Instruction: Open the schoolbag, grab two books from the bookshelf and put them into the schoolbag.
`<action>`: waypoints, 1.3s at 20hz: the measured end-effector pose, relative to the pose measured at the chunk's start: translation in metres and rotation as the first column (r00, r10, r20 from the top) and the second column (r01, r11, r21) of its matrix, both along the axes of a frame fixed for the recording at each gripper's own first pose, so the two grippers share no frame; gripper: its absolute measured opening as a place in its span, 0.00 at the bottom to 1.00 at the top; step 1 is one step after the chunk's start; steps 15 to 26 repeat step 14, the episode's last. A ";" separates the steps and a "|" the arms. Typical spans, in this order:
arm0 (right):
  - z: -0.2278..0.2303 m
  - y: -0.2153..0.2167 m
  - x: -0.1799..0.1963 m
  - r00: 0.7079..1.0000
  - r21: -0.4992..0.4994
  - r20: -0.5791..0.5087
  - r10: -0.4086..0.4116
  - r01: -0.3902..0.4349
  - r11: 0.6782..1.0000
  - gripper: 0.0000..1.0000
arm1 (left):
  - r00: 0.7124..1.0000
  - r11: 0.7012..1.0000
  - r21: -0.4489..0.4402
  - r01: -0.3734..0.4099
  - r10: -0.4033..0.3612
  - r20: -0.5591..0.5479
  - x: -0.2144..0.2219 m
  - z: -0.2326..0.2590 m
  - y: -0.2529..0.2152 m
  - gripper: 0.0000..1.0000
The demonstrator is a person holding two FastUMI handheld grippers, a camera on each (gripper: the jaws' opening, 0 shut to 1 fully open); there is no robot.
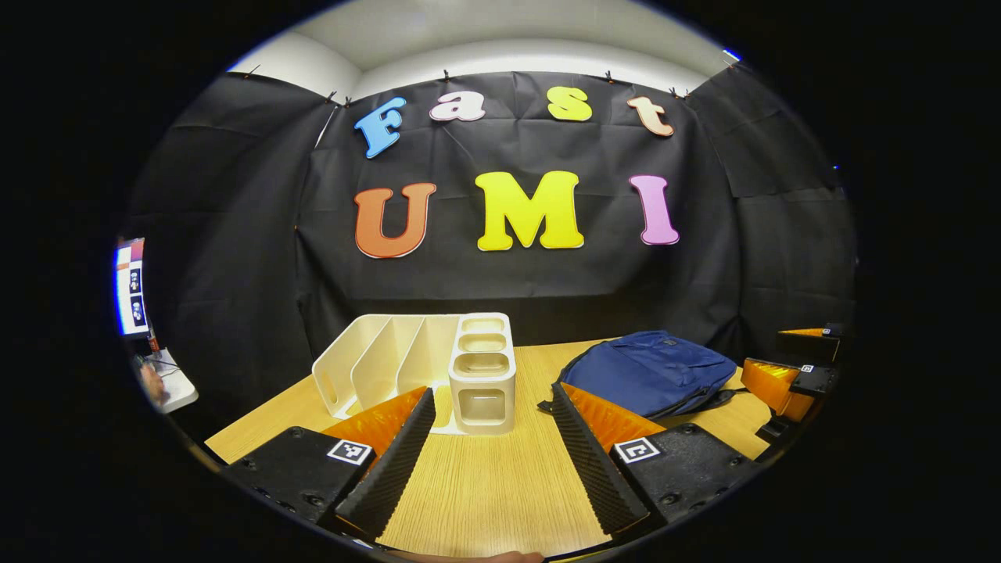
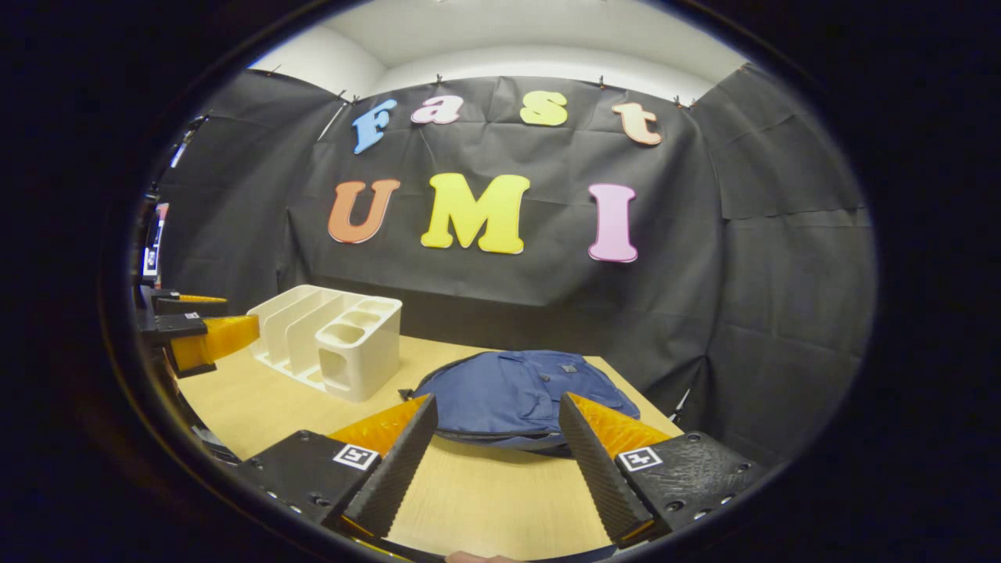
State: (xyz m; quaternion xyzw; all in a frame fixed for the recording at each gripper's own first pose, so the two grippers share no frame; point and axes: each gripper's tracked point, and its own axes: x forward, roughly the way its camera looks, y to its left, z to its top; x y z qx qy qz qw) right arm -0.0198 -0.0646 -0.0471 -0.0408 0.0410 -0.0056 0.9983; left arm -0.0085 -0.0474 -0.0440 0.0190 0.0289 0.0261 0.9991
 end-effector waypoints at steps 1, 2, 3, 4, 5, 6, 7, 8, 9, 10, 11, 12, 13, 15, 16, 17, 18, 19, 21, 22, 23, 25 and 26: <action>-0.001 0.000 0.000 1.000 -0.002 -0.001 0.000 0.000 1.000 0.95 | 1.000 1.000 0.001 0.002 -0.002 -0.003 0.000 0.000 0.000 0.96; -0.001 -0.001 0.000 1.000 -0.003 -0.003 0.001 -0.001 1.000 0.95 | 1.000 1.000 0.002 0.003 -0.003 -0.006 -0.001 0.000 0.000 0.96; -0.002 -0.001 0.000 1.000 -0.004 -0.005 0.002 -0.002 1.000 0.95 | 1.000 1.000 0.003 0.004 -0.004 -0.009 -0.001 0.000 0.000 0.96; -0.002 -0.001 0.001 1.000 -0.006 -0.007 0.000 0.000 1.000 0.95 | 1.000 1.000 0.003 0.004 -0.004 -0.009 -0.001 0.001 0.000 0.96; -0.002 -0.002 0.001 1.000 -0.008 -0.007 -0.002 0.001 1.000 0.92 | 1.000 1.000 0.005 0.005 -0.005 -0.008 0.000 0.001 0.000 0.96; -0.001 -0.002 0.000 1.000 -0.009 -0.005 -0.001 0.001 1.000 0.95 | 1.000 1.000 0.006 0.002 -0.002 -0.006 -0.001 0.001 0.000 0.96; -0.001 -0.001 0.000 1.000 -0.009 -0.004 0.000 0.000 1.000 0.95 | 1.000 1.000 0.007 -0.002 0.002 -0.004 -0.001 0.001 0.001 0.96; 0.000 -0.002 0.000 1.000 -0.011 -0.002 -0.001 0.001 1.000 0.95 | 1.000 1.000 0.007 -0.004 0.004 -0.001 -0.001 0.002 0.000 0.96; 0.000 -0.003 0.001 1.000 -0.011 -0.002 -0.004 0.004 1.000 0.95 | 1.000 1.000 0.006 -0.005 0.005 0.000 0.000 0.002 0.000 0.96; 0.001 -0.005 0.001 1.000 -0.010 -0.002 -0.008 0.008 1.000 0.95 | 1.000 1.000 0.003 -0.006 0.006 0.001 0.000 0.002 0.001 0.96; 0.000 -0.008 0.000 1.000 -0.007 -0.002 -0.012 0.012 1.000 0.92 | 1.000 1.000 0.001 -0.007 0.007 0.002 0.000 0.002 0.001 0.96; 0.000 -0.010 0.000 1.000 -0.005 0.000 -0.017 0.017 1.000 0.95 | 1.000 1.000 -0.001 -0.007 0.007 0.003 -0.001 0.002 0.001 0.96; 0.001 -0.012 0.000 1.000 -0.005 0.001 -0.021 0.021 1.000 0.95 | 1.000 1.000 -0.003 -0.006 0.006 0.004 -0.001 0.002 0.001 0.96; 0.003 -0.013 0.000 1.000 -0.005 0.004 -0.025 0.025 1.000 0.95 | 1.000 1.000 -0.007 -0.007 0.007 0.006 -0.001 0.003 0.001 0.96; 0.003 -0.013 0.000 1.000 -0.005 0.004 -0.025 0.025 1.000 0.95 | 1.000 1.000 -0.007 -0.007 0.007 0.006 -0.001 0.003 0.001 0.96; 0.003 -0.013 0.000 1.000 -0.005 0.004 -0.025 0.025 1.000 0.95 | 1.000 1.000 -0.007 -0.007 0.007 0.006 -0.001 0.003 0.001 0.96; 0.003 -0.013 0.000 1.000 -0.005 0.004 -0.025 0.025 1.000 0.95 | 1.000 1.000 -0.007 -0.007 0.007 0.006 -0.001 0.003 0.001 0.96; 0.003 -0.013 0.000 1.000 -0.005 0.004 -0.025 0.025 1.000 0.95 | 1.000 1.000 -0.007 -0.007 0.007 0.006 -0.001 0.003 0.001 0.96; 0.003 -0.013 0.000 1.000 -0.005 0.004 -0.025 0.025 1.000 0.95 | 1.000 1.000 -0.007 -0.007 0.007 0.006 -0.001 0.003 0.001 0.96; 0.003 -0.013 0.000 1.000 -0.005 0.004 -0.025 0.025 1.000 0.95 | 1.000 1.000 -0.007 -0.007 0.007 0.006 -0.001 0.003 0.001 0.96; 0.003 -0.013 0.000 1.000 -0.005 0.004 -0.025 0.025 1.000 0.95 | 1.000 1.000 -0.007 -0.007 0.007 0.006 -0.001 0.003 0.001 0.96; 0.003 -0.013 0.000 1.000 -0.005 0.004 -0.025 0.025 1.000 0.95 | 1.000 1.000 -0.007 -0.007 0.007 0.006 -0.001 0.003 0.001 0.96; 0.003 -0.013 0.000 1.000 -0.005 0.004 -0.025 0.025 1.000 0.95 | 1.000 1.000 -0.007 -0.007 0.007 0.006 -0.001 0.003 0.001 0.96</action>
